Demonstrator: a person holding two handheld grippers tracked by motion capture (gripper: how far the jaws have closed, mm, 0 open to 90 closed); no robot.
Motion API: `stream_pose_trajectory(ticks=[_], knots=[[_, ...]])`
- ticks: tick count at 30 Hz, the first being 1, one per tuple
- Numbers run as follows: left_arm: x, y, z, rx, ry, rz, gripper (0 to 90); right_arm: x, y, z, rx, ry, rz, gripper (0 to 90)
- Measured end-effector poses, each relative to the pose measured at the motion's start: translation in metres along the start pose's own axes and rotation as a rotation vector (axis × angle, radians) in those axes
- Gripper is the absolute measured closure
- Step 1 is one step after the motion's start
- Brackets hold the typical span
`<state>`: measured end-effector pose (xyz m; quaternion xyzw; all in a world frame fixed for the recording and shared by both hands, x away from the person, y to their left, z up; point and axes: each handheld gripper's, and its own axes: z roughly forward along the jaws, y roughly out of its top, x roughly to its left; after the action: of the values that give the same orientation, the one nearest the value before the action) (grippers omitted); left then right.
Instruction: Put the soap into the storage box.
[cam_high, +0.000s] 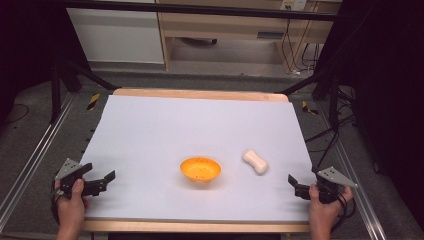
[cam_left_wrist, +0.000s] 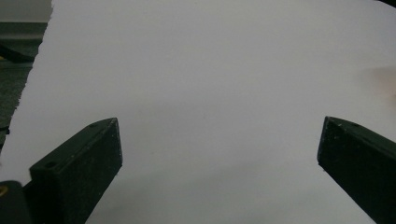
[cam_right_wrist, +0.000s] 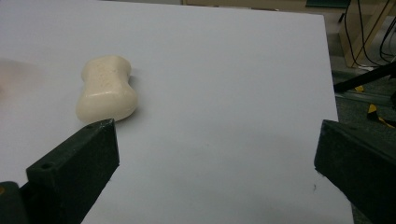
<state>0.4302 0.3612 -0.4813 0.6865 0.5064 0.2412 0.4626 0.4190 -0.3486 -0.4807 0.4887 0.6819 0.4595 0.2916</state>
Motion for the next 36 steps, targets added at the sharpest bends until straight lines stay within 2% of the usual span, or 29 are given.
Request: stream_pose_trajectory(ticks=[7,8,12,14,15,17,20,22,24,26,27,28,30,36], knots=[[0.0,0.0,0.0,-0.001,-0.002,0.002,0.0,0.0,0.002,0.002,0.042,0.009,0.005,0.4],[-0.001,0.0,0.0,0.001,-0.002,0.005,0.0,0.001,0.004,0.003,0.079,0.001,0.003,0.5],[-0.001,0.0,0.0,-0.001,-0.003,0.003,0.0,0.001,0.007,0.005,0.119,-0.003,-0.022,0.5],[-0.001,0.0,0.0,0.001,0.0,0.01,0.0,0.004,0.013,0.007,0.18,-0.009,-0.058,0.4],[-0.001,0.0,0.0,0.001,0.0,0.011,0.0,0.004,0.014,0.009,0.194,-0.009,-0.083,0.5],[-0.001,0.0,0.0,-0.001,0.0,0.013,0.0,0.004,0.016,0.01,0.225,-0.007,-0.097,0.4],[-0.001,0.0,0.0,-0.001,0.001,0.014,0.0,0.003,0.019,0.011,0.265,0.012,-0.09,0.4],[-0.001,0.0,0.0,0.0,0.0,0.011,0.0,0.003,0.022,0.014,0.304,0.01,-0.106,0.4],[-0.001,0.0,0.0,-0.002,-0.001,0.007,0.0,0.004,0.026,0.015,0.337,0.006,-0.09,0.4],[-0.001,-0.001,0.0,-0.003,-0.003,0.004,0.0,0.003,0.029,0.017,0.353,0.023,-0.092,0.4],[-0.001,0.0,0.0,-0.002,-0.002,0.005,0.0,0.003,0.029,0.019,0.359,0.016,-0.112,0.4],[-0.001,0.0,0.0,-0.002,-0.002,0.005,0.0,0.003,0.029,0.019,0.359,0.016,-0.112,0.4],[-0.001,0.0,0.0,-0.001,-0.001,0.014,0.0,0.005,0.033,0.022,0.396,0.014,-0.14,0.4],[-0.001,-0.001,0.0,-0.003,-0.003,0.004,0.0,0.009,0.041,0.03,0.441,0.037,-0.156,0.5]])
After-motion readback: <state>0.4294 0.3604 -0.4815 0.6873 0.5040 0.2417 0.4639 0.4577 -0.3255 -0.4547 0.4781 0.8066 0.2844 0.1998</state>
